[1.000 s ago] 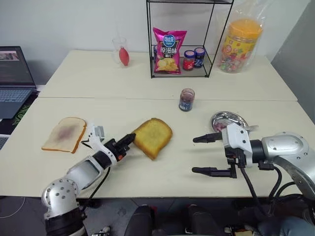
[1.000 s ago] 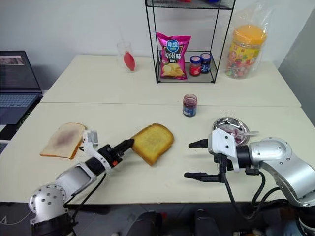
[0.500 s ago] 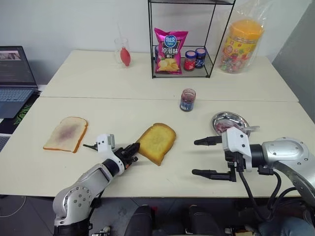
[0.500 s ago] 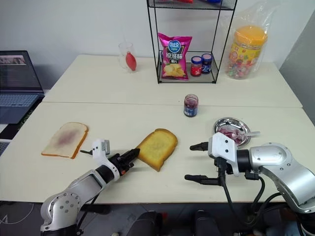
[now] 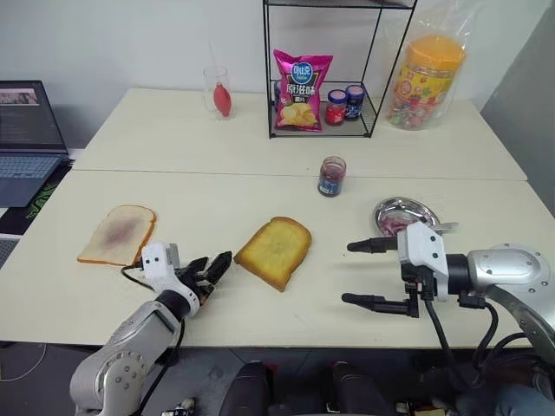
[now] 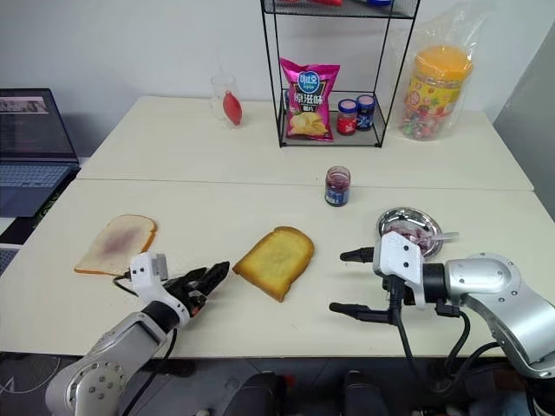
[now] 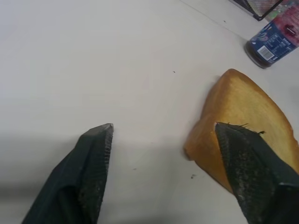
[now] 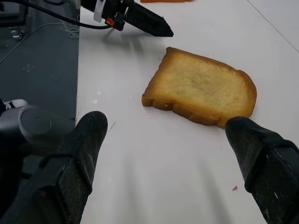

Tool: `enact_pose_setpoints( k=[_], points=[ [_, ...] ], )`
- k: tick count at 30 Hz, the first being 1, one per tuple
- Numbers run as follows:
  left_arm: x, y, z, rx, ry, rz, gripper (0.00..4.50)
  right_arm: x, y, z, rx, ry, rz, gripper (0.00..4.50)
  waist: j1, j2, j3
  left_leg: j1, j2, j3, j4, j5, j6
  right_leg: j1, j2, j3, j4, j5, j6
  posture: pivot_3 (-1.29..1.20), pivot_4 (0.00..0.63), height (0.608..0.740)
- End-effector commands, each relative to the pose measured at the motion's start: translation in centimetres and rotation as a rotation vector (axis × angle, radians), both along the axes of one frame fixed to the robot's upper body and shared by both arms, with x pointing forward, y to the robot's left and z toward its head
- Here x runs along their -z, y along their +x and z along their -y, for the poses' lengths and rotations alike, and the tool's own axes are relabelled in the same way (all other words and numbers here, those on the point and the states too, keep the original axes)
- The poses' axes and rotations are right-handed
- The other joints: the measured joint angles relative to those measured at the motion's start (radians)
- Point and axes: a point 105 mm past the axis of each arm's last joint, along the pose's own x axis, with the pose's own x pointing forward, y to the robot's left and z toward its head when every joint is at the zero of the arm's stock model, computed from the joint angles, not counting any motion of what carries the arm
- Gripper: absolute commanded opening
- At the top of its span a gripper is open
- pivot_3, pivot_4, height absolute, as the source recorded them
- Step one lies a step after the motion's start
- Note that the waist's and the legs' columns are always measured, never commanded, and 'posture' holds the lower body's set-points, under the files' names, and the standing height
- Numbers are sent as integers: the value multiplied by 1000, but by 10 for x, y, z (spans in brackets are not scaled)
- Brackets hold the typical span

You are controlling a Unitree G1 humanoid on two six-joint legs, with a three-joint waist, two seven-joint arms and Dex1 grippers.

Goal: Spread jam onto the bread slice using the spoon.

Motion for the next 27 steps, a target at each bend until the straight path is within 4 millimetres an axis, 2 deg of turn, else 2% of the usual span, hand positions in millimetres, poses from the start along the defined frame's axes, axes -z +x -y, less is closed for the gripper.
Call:
enact_pose_setpoints(
  k=[1,4,6,8,10,11,14,16,19,21,23,27],
  points=[
    [-45,1,3,77,163,198,4060,-17,9,5,55,39,119,4500,0,0,0,0,0,0,0,0,0,0,0,0,0,0,0,0,150,740],
    [-76,-1,38,356,325,350,4060,-27,19,12,140,99,198,4500,3,0,0,0,0,-1,0,0,0,0,0,-1,1,0,-1,0,150,740],
    [-88,-7,65,579,405,421,4060,-22,19,18,180,101,195,4500,7,1,0,0,0,-2,0,0,0,0,0,-3,0,-4,-7,0,150,740],
    [-91,-15,79,729,455,440,4060,-20,18,23,212,107,191,4500,4,1,0,0,-1,-1,0,0,0,2,0,-2,-1,-4,-7,0,150,740],
    [-93,-24,86,874,496,437,4418,-24,23,34,304,154,233,4500,1,1,0,0,-1,3,-1,0,0,1,0,0,-1,-3,-7,0,150,740],
    [-94,-28,88,946,514,432,4461,-27,27,42,371,182,256,4500,-2,1,0,0,-1,2,-1,0,0,0,0,1,-1,-2,-5,0,150,740],
    [-98,-33,88,1033,534,422,4461,-29,30,55,459,218,278,4500,-5,3,1,0,1,4,-3,0,0,-3,3,6,1,-2,-2,0,150,740],
    [-104,-40,87,1133,530,378,4461,-31,32,72,558,255,278,4500,-5,3,2,2,2,5,-3,0,0,-2,5,8,2,-3,-1,0,150,740],
    [-116,-41,85,1240,597,367,4461,-25,34,113,746,222,291,4500,-2,3,2,2,4,4,-2,0,0,-2,11,9,3,-3,-1,0,150,740],
    [-134,-29,96,1214,622,470,4461,-24,38,138,898,310,247,4500,2,4,2,2,3,5,-2,0,0,-1,12,9,2,-5,-5,0,150,740],
    [-147,-22,108,1192,596,532,4461,-20,42,153,1007,405,198,4500,-1,4,2,2,2,6,0,0,0,0,12,12,2,-3,-3,0,150,740],
    [-150,-22,123,1226,598,540,4461,1,46,165,1136,532,52,4500,-11,3,2,4,1,12,0,0,1,-1,12,20,1,2,4,0,150,740]
  ],
)
